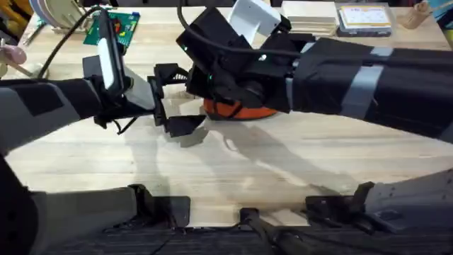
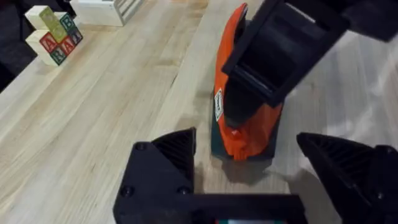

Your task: Unzip the bag, pick up the pens from the table one at a time and place them inside, then zip the bag closed.

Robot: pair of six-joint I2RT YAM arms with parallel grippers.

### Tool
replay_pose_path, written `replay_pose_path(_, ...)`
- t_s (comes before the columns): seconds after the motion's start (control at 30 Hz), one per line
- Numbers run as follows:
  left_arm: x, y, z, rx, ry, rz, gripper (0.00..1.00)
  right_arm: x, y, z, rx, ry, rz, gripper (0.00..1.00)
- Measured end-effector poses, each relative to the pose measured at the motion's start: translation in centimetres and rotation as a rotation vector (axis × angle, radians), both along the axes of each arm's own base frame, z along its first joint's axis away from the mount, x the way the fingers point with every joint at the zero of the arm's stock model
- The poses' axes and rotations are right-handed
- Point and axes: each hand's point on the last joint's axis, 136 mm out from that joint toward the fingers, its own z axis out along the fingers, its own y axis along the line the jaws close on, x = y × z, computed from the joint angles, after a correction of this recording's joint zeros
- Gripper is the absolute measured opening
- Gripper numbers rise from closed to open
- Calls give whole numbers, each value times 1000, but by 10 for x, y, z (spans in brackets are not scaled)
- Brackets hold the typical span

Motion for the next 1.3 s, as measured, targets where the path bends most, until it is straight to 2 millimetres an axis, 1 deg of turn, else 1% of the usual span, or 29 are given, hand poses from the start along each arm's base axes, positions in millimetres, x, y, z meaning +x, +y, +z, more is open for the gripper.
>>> replay_pose_path(0.07,2,-5,-2,9,16,-6,999,0,0,0,-2,-1,2,30)
replay_pose_path(0.2,6,-6,-7,14,45,3,999,0,0,0,-2,-2,3,30)
replay_pose_path(0.43,13,-8,-28,-56,90,-11,999,0,0,0,-4,-3,5,30)
replay_pose_path(0.53,13,-10,-30,-100,96,-23,999,0,0,0,-4,-3,5,30)
replay_pose_path(0.63,13,-11,-27,-133,90,-34,995,0,0,0,-4,-3,6,30)
replay_pose_path(0.8,10,-16,-20,-174,91,-55,923,0,0,0,-6,-5,8,30)
replay_pose_path(1.0,9,-22,-19,-175,91,-75,776,0,0,0,-6,-5,9,30)
replay_pose_path(1.03,9,-22,-19,-175,95,-75,764,0,0,0,-6,-5,9,30)
replay_pose_path(1.07,9,-22,-20,-174,101,-73,737,0,0,0,-6,-5,8,30)
replay_pose_path(1.1,9,-22,-20,-175,110,-70,669,0,0,0,-6,-5,9,30)
replay_pose_path(1.13,9,-22,-20,-174,112,-69,553,0,0,0,-6,-5,8,30)
replay_pose_path(1.17,10,-22,-21,-173,114,-68,387,0,0,0,-6,-5,8,30)
replay_pose_path(1.23,10,-22,-22,-168,117,-65,98,0,0,0,-6,-4,9,30)
replay_pose_path(1.27,10,-22,-22,-167,118,-66,61,0,-1,0,-9,-4,8,30)
replay_pose_path(1.3,10,-22,-22,-166,121,-65,51,0,-1,-1,-10,-4,10,30)
